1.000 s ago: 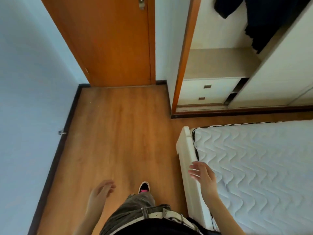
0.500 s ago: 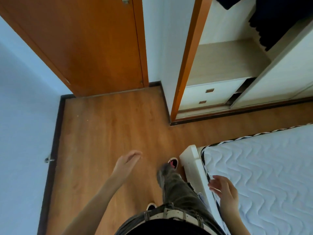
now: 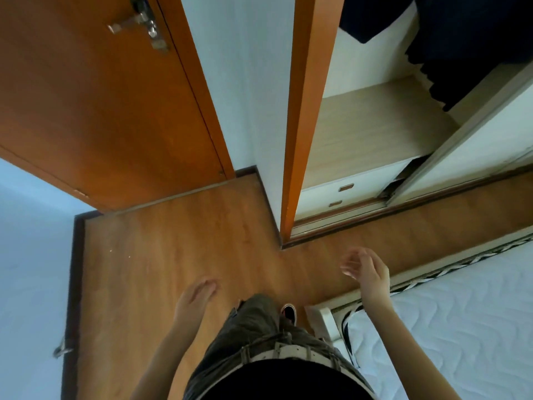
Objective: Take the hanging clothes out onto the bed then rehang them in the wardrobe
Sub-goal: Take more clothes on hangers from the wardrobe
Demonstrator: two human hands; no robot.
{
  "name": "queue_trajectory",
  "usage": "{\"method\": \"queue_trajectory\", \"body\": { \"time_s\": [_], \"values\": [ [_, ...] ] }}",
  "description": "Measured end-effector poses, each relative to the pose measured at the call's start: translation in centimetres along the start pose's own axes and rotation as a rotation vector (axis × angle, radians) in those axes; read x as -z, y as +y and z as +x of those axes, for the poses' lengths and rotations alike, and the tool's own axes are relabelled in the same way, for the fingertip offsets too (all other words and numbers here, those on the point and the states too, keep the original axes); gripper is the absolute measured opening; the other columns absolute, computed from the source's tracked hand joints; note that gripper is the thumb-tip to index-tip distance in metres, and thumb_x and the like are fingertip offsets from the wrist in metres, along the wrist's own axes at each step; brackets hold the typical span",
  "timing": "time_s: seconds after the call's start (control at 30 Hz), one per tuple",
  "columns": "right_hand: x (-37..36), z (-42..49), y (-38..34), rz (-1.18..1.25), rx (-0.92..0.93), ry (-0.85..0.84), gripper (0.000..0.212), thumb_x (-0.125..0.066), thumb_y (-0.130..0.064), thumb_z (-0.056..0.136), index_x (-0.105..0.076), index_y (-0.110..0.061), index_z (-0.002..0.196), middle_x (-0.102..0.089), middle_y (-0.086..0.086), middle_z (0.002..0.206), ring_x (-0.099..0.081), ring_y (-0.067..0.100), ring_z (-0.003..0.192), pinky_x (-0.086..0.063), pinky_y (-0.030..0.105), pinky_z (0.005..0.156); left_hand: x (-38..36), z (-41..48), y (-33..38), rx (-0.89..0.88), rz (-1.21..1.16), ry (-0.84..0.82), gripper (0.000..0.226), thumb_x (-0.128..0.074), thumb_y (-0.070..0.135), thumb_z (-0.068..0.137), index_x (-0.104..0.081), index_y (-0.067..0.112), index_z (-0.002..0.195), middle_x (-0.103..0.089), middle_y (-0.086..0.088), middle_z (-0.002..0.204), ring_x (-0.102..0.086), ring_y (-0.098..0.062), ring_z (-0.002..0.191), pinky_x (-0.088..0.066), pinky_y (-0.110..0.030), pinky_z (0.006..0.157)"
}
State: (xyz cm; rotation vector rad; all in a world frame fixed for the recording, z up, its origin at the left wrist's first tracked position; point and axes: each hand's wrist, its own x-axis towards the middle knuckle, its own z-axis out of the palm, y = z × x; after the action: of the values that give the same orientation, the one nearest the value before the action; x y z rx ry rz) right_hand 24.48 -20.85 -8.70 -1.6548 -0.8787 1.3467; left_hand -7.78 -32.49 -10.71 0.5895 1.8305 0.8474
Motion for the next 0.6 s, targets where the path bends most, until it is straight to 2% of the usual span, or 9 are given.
{"method": "queue_trajectory", "body": {
  "time_s": [0.1,0.27,0.37,0.43,0.5,0.6],
  "values": [
    [-1.2,3.3,-1.6,0.019,0.013,0.036,0.032,-0.037,-0.012,0.102,-0.066,0.000,0.097,-0.069,0.014,0.082,-0.067,0.023,0.073,-0.054,0.036,0.070,-0.5,3.5,2.8,-0.013,0.005,-0.028,0.023,-0.046,0.015,0.101,-0.068,0.013,0.100,-0.070,-0.006,0.101,-0.065,-0.019,0.096,-0.049,-0.023,0.080],
    [-1.1,5.8,-2.2,0.062,-0.012,0.170,0.031,-0.037,-0.015,0.102,-0.066,-0.004,0.100,-0.069,0.015,0.087,-0.067,0.022,0.075,-0.055,0.033,0.069,-3.6,10.6,7.9,-0.036,0.166,-0.268,0.023,-0.046,0.022,0.101,-0.069,0.020,0.100,-0.069,0.000,0.105,-0.063,-0.017,0.105,-0.046,-0.033,0.096],
    [0.4,6.0,-2.1,0.128,-0.055,0.287,0.030,-0.038,-0.014,0.102,-0.065,-0.001,0.100,-0.068,0.021,0.090,-0.066,0.028,0.077,-0.055,0.030,0.067,-7.6,13.0,12.2,-0.165,0.346,-0.461,0.023,-0.046,0.026,0.101,-0.068,0.028,0.100,-0.071,0.012,0.096,-0.063,-0.006,0.101,-0.048,-0.028,0.093],
    [1.9,5.9,-1.8,0.172,-0.070,0.375,0.030,-0.038,-0.012,0.102,-0.064,0.002,0.101,-0.067,0.026,0.091,-0.065,0.031,0.077,-0.055,0.035,0.070,-10.9,14.2,14.9,-0.235,0.431,-0.560,0.022,-0.046,0.025,0.100,-0.067,0.031,0.101,-0.071,0.013,0.095,-0.064,-0.004,0.099,-0.049,-0.025,0.088],
    [3.7,6.1,-1.7,0.211,-0.085,0.455,0.030,-0.038,-0.010,0.102,-0.063,0.006,0.103,-0.066,0.029,0.091,-0.064,0.035,0.079,-0.054,0.041,0.074,-14.8,15.4,17.3,-0.301,0.481,-0.636,0.022,-0.046,0.025,0.100,-0.067,0.031,0.100,-0.070,0.017,0.095,-0.065,-0.001,0.094,-0.051,-0.027,0.088],
    [6.7,7.4,-1.6,0.244,-0.096,0.540,0.030,-0.038,-0.009,0.101,-0.064,0.005,0.099,-0.067,0.027,0.088,-0.064,0.035,0.078,-0.054,0.042,0.074,-21.2,16.8,20.5,-0.367,0.513,-0.726,0.022,-0.047,0.037,0.094,-0.068,0.032,0.100,-0.070,0.017,0.094,-0.066,-0.003,0.092,-0.052,-0.031,0.088]
  ]
}}
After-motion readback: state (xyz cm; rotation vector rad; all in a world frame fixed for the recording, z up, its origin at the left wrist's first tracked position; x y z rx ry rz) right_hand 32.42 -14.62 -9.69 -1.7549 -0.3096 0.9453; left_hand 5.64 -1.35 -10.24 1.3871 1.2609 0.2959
